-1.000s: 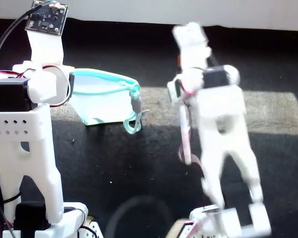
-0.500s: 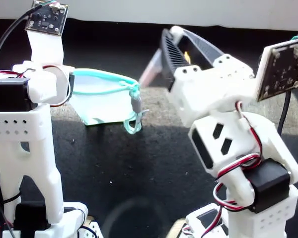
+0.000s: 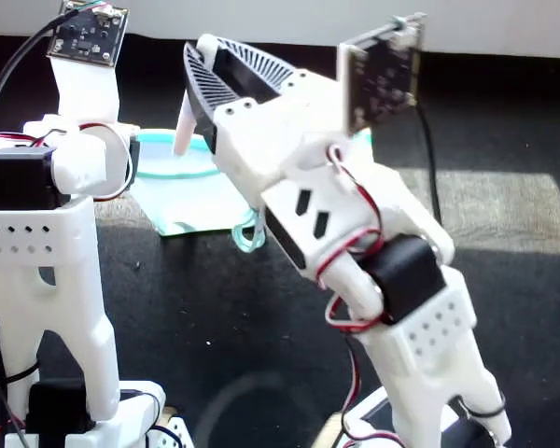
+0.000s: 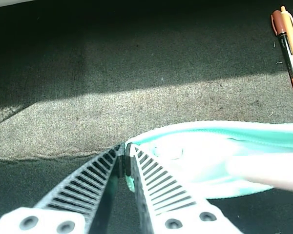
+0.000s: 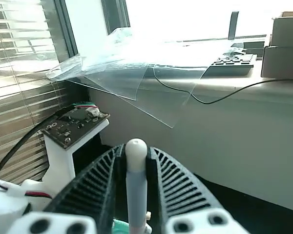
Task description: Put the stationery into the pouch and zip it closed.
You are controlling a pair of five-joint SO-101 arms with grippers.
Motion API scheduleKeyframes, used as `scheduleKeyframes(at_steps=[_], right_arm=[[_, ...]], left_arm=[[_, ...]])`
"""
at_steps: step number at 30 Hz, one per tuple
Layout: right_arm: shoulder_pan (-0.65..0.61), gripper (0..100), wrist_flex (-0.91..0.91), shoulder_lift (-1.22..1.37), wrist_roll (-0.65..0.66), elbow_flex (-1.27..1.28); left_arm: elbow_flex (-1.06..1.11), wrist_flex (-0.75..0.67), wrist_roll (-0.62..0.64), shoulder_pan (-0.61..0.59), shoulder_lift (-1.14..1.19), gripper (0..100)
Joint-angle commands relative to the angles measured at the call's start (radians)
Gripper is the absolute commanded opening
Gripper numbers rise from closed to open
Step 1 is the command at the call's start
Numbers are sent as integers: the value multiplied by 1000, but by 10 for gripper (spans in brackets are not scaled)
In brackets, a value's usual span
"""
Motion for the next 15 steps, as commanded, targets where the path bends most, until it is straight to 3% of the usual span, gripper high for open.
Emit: scheduleKeyframes(at_steps=[1, 10, 15], right_arm=[[-5, 6, -19, 30, -9, 28], [-10, 6, -24, 114, 12, 225], [-36, 13, -13, 124, 250, 239]], left_arm=[[31, 23, 2, -8, 18, 9], [31, 23, 2, -8, 18, 9], [31, 23, 5, -8, 19, 9]])
